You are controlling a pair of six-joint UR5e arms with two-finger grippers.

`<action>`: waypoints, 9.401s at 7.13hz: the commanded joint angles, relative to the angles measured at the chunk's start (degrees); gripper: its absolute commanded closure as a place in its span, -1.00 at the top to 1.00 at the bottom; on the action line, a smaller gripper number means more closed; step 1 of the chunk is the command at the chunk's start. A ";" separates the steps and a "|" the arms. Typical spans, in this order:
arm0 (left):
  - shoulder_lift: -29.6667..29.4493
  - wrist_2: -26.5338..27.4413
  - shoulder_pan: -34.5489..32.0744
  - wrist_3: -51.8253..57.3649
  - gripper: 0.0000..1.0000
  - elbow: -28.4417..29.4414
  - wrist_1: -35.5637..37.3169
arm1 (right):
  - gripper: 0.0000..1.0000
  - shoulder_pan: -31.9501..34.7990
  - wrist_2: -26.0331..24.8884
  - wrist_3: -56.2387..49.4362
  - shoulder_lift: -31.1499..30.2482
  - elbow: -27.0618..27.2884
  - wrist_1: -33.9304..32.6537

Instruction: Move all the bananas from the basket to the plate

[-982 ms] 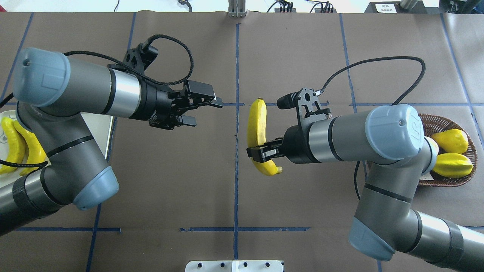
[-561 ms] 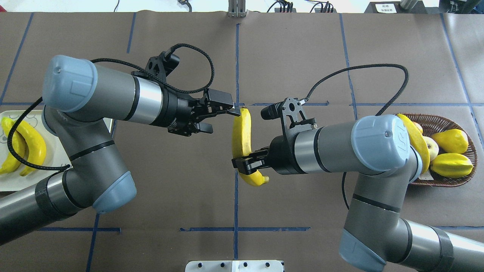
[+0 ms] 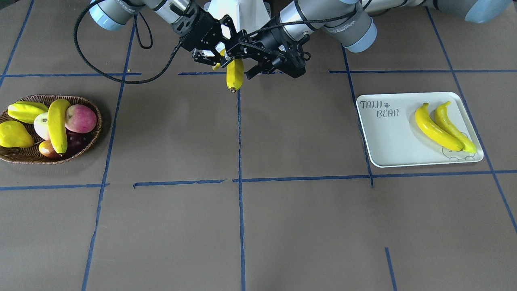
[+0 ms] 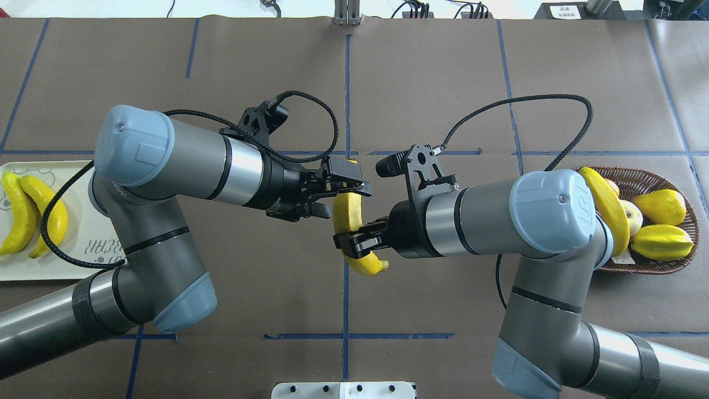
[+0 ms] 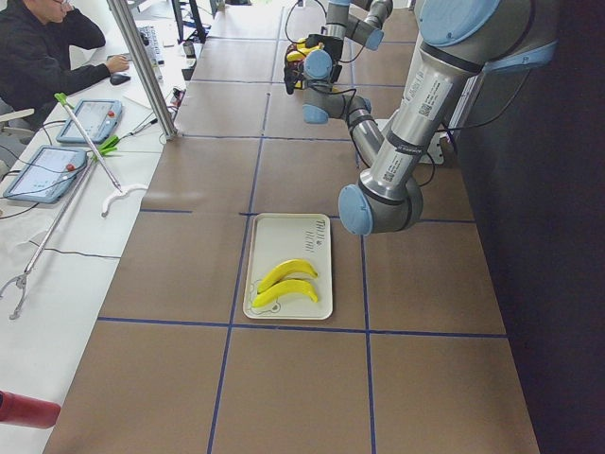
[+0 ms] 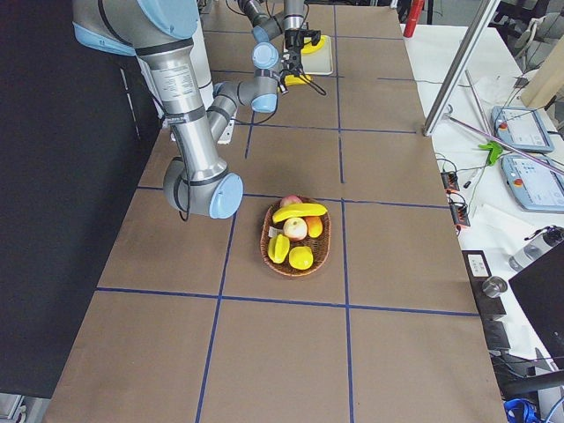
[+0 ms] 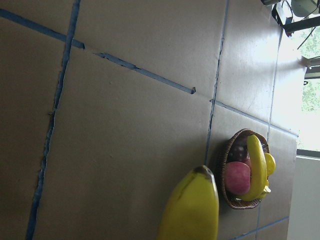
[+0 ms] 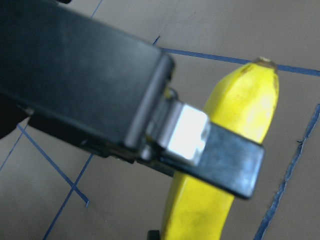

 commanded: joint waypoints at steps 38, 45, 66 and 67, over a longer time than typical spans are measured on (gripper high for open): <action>29.31 -33.38 -36.02 26.51 0.99 18.03 -12.28 | 0.99 25.05 8.88 -12.92 -30.98 0.09 -21.45; 28.78 -33.38 -36.02 26.51 0.99 18.03 -12.19 | -0.99 24.87 10.98 -16.96 -32.65 0.78 -21.01; -0.30 -5.10 -3.95 -16.03 0.98 6.26 -13.69 | -0.99 -2.82 -9.84 22.94 1.36 3.86 -5.36; -0.31 -3.86 -2.98 -16.03 0.79 6.26 -13.69 | -0.99 -2.91 -9.84 22.85 1.36 3.86 -5.27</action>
